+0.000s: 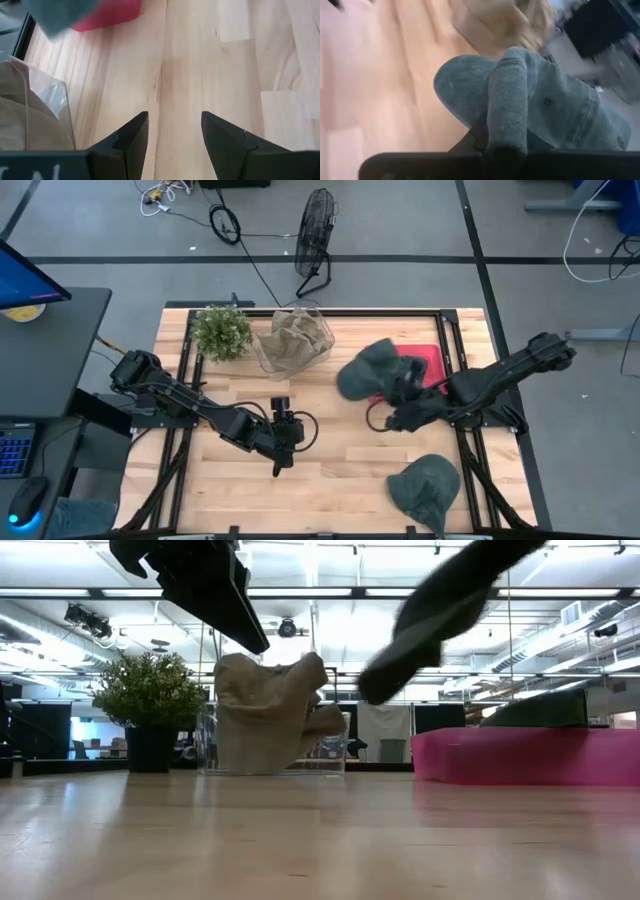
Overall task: Pick & Place hat
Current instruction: Put the left black cap into the red bin, then put the black cap into the red bin
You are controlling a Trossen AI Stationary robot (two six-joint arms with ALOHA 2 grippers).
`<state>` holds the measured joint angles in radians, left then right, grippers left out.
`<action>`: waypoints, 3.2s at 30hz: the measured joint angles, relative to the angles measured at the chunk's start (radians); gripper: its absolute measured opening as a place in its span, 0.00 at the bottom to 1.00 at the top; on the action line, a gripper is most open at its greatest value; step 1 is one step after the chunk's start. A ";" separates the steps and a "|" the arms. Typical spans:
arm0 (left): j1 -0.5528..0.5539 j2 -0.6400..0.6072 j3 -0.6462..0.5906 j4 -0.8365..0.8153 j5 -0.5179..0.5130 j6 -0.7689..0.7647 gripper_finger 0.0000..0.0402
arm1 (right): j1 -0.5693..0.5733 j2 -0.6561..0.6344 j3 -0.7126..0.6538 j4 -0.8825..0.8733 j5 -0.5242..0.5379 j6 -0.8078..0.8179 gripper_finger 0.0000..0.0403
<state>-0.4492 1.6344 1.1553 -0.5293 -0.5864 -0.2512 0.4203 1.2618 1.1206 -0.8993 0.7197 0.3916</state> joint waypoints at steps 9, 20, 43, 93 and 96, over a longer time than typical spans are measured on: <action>0.001 0.000 0.000 0.000 0.001 0.000 0.47 | -0.006 -0.057 -0.023 -0.463 0.012 0.356 0.03; 0.003 0.000 0.000 0.000 0.002 -0.007 0.47 | -0.012 -0.055 -0.283 -0.209 -0.055 0.382 0.03; 0.009 0.000 0.000 0.000 0.002 -0.053 0.47 | -0.057 -0.055 -0.306 -0.346 -0.233 0.415 0.48; 0.010 0.001 0.000 0.001 0.003 -0.053 0.47 | -0.377 -0.050 -0.189 -0.176 -0.332 0.188 0.00; 0.010 0.001 0.000 0.001 0.003 -0.053 0.47 | -0.308 -0.050 -0.084 -0.205 -0.383 0.173 0.00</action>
<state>-0.4397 1.6353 1.1553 -0.5285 -0.5838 -0.3038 0.1122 1.2114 1.0361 -1.1040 0.3363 0.5643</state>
